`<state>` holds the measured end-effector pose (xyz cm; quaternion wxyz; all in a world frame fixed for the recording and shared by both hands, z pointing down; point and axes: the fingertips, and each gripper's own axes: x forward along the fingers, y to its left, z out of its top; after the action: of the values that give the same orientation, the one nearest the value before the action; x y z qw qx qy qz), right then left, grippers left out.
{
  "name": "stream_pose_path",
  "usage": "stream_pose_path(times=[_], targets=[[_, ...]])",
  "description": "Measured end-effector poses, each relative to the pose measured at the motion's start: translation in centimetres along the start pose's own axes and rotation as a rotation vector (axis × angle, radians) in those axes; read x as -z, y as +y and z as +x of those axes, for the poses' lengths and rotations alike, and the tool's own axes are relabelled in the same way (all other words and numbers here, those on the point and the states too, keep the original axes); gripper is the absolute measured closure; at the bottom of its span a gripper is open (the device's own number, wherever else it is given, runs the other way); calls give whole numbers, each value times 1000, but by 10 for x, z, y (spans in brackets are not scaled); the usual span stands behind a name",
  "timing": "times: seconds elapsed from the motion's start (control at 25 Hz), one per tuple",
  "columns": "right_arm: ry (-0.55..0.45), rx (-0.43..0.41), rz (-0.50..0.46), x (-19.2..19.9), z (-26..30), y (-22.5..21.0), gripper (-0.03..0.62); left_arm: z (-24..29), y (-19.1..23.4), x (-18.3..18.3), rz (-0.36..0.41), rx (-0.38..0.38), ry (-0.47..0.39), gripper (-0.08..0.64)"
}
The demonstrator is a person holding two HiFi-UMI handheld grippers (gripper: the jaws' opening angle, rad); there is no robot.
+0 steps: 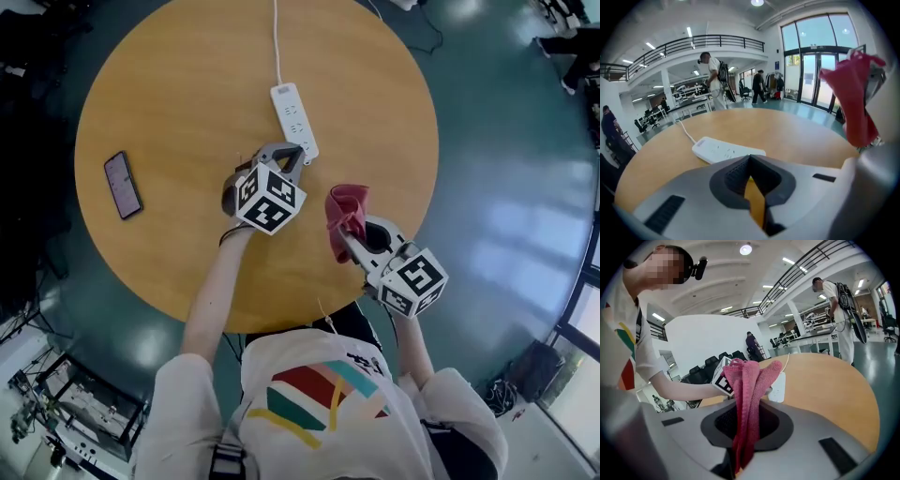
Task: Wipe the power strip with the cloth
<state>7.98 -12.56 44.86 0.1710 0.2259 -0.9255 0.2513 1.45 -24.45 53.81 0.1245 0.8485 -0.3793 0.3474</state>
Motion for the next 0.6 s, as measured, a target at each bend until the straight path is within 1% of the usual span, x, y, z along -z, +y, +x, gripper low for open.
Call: stream_pose_path(times=[0.08,0.2,0.24,0.28,0.32,0.4,0.44,0.52,0.56,0.6], targets=[[0,3,-39,-9,4,-18,552,7,1,10,11,-17,41,532],[11,14,-104,-22,11,-47,552,7,2,11,49,-42,64,532],[26,16,-148,-28,16,-57,552,7,1,12,61,-45,74,532],[50,17,-212,-34,23,-67,552,6,1,13,69,-50,88,532],[83,20,-295,-40,32,-75,554,4,1,16,73,-57,106,532],[175,33,-517,-52,56,-91,552,-3,1,23,73,-78,133,532],[231,49,-652,-59,69,-101,552,-8,1,24,68,-94,130,532],[351,92,-938,-73,96,-124,552,-16,3,21,53,-137,96,532],[413,103,-1059,-77,110,-133,552,-19,2,20,36,-157,78,532],[470,95,-1147,-78,126,-139,552,-22,0,22,9,-167,65,532]])
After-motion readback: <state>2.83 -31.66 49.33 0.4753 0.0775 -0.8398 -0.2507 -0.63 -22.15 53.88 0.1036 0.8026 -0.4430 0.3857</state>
